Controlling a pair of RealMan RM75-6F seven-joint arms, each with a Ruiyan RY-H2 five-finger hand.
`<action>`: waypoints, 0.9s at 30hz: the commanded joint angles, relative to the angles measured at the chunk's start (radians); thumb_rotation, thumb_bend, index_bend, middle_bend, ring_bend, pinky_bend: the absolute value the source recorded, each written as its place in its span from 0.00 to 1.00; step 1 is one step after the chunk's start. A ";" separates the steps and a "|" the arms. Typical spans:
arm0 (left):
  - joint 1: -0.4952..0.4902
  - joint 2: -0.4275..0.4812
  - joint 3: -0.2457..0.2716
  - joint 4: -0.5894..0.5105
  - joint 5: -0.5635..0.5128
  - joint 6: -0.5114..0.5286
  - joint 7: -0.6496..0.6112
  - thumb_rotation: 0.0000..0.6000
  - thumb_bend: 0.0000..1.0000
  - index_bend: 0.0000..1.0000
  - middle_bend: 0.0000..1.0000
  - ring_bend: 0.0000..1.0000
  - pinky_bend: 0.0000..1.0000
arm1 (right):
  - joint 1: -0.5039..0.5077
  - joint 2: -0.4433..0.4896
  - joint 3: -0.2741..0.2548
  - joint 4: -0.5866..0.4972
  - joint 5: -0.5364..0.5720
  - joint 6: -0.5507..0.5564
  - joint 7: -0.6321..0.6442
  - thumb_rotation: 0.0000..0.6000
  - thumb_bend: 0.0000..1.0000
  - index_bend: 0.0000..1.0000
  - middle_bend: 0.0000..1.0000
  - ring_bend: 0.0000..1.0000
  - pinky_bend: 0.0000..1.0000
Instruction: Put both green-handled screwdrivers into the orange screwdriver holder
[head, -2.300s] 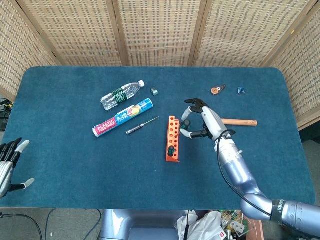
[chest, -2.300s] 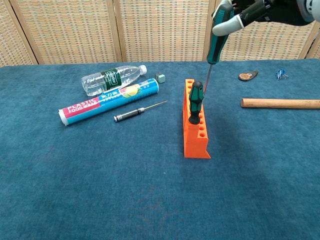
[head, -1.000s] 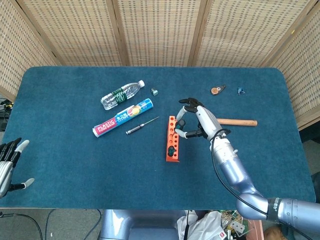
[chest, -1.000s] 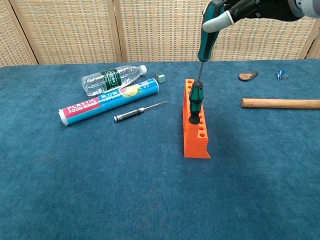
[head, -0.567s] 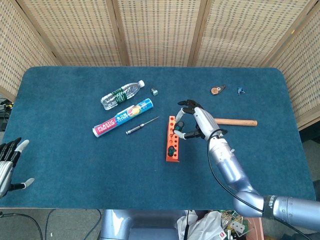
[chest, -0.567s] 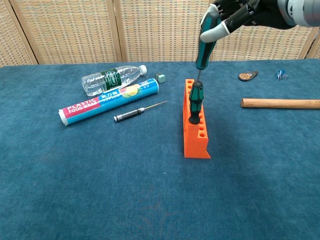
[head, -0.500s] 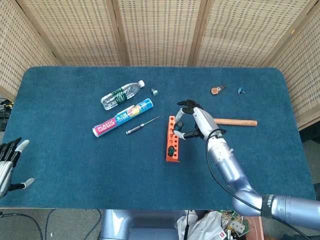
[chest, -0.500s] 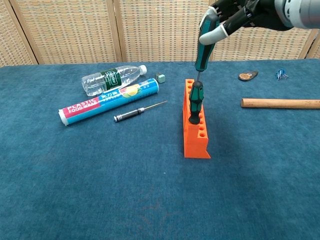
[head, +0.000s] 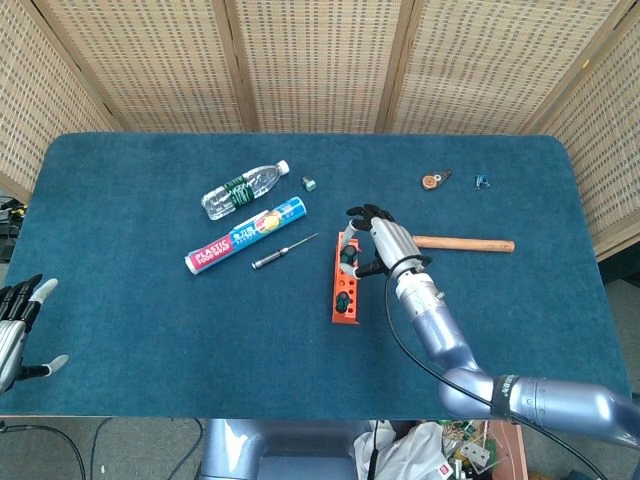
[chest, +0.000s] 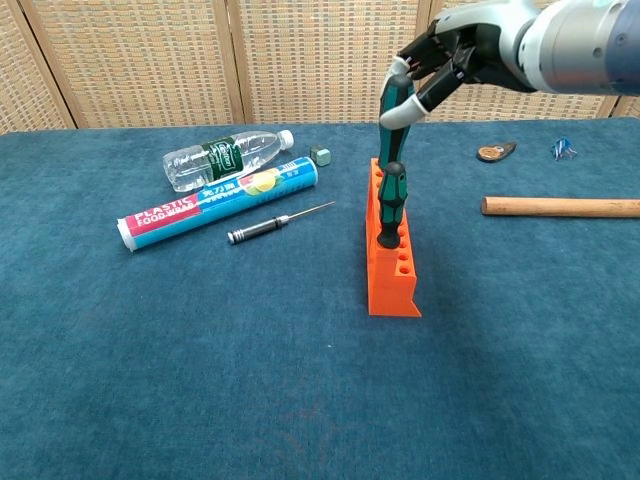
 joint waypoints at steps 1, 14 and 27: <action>-0.002 0.000 -0.001 0.001 -0.004 -0.004 -0.001 1.00 0.00 0.00 0.00 0.00 0.00 | 0.015 -0.015 -0.006 0.020 0.023 -0.006 -0.019 1.00 0.46 0.69 0.15 0.00 0.00; -0.006 0.000 -0.003 0.001 -0.012 -0.010 0.002 1.00 0.00 0.00 0.00 0.00 0.00 | 0.033 -0.033 -0.012 0.045 0.057 -0.021 -0.045 1.00 0.46 0.69 0.15 0.00 0.00; -0.005 0.000 -0.002 0.002 -0.010 -0.007 -0.003 1.00 0.00 0.00 0.00 0.00 0.00 | 0.036 -0.035 -0.015 0.058 0.069 -0.061 -0.035 1.00 0.44 0.69 0.15 0.00 0.00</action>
